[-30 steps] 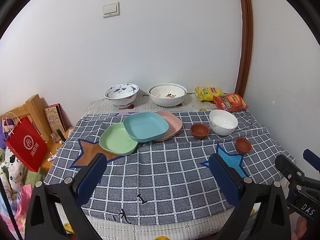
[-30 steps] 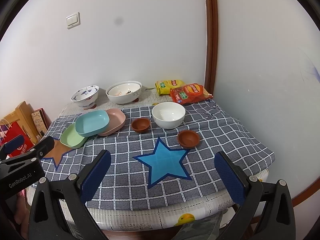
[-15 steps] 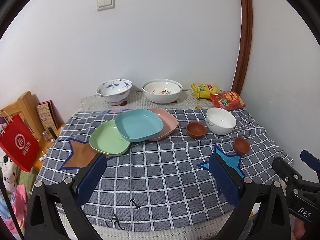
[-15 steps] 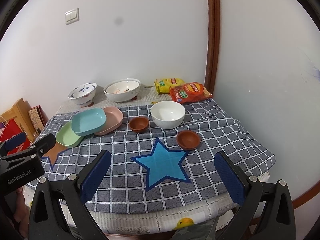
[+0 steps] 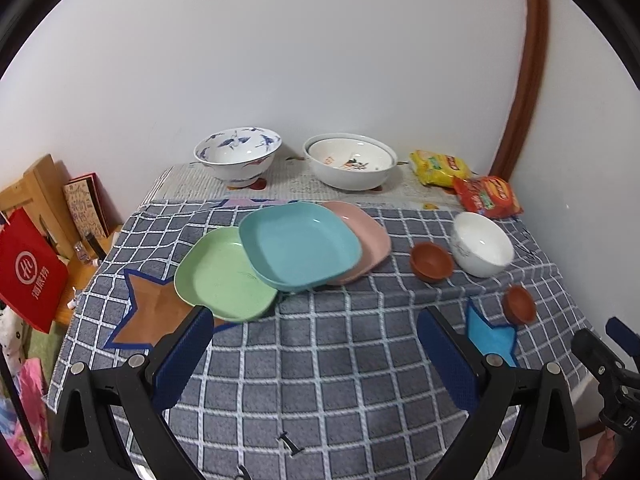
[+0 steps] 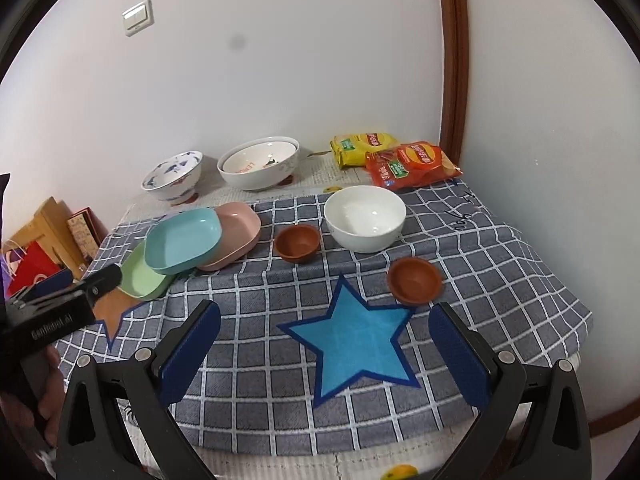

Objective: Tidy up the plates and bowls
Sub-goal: 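Move both grippers to the teal plate rim and close on it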

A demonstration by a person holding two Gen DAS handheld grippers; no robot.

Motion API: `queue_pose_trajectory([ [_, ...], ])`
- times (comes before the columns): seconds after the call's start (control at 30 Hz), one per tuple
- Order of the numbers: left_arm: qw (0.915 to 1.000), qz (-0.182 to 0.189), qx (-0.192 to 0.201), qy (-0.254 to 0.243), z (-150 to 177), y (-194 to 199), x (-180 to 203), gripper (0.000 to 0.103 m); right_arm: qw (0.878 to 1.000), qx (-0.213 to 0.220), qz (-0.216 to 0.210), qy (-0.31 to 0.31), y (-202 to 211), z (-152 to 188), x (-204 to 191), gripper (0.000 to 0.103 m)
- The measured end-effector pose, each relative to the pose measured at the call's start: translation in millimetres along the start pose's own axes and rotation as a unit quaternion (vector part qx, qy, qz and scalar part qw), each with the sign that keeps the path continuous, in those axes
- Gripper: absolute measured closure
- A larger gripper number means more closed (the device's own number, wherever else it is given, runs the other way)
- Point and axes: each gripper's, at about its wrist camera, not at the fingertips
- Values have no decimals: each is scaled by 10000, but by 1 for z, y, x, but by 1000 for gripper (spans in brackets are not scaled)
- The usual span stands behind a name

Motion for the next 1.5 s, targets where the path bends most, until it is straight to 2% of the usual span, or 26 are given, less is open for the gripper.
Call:
queue_pose_trajectory([
  [0.1,9999,-103,-47,15,-6,-15,-9,1,9999,11,140,37,-13,-1,-3,1],
  [0.27,9996,-197,-179,137,-11,-42,-27,2,9998,-174,-18,120,-42,-1,-10,2],
  [0.4,9987,-193,-409,227,-13,-66,-39,12,9995,-259,-114,164,-65,-3,-23,10],
  [0.53,9985,-304,-455,98,-18,-86,-44,13,9990,-219,-300,255,-85,-10,-41,13],
  [0.67,9977,-414,-519,107,-20,-107,-54,14,9972,-324,-551,391,-110,-15,-61,22],
  [0.93,9951,-362,-829,389,-14,-148,-72,38,9930,-517,-1010,339,-159,-20,-88,42],
  [1.03,9952,-344,-866,305,-14,-156,-71,39,9915,-547,-1114,384,-172,-21,-98,44],
  [1.17,9946,-333,-907,376,-15,-166,-74,39,9892,-645,-1270,346,-190,-20,-109,54],
  [1.43,9936,-248,-984,493,-13,-182,-77,39,9858,-701,-1458,445,-221,-19,-129,57],
  [1.5,9936,-229,-976,512,-12,-185,-78,42,9853,-750,-1441,523,-230,-19,-134,60],
])
Point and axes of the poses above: each gripper's, at about its wrist camera, not at the fingertips, and y roughly against the way its jaws point, x to its right, z to its underside, and after that the axes turned 13 degrees about x, right-handed
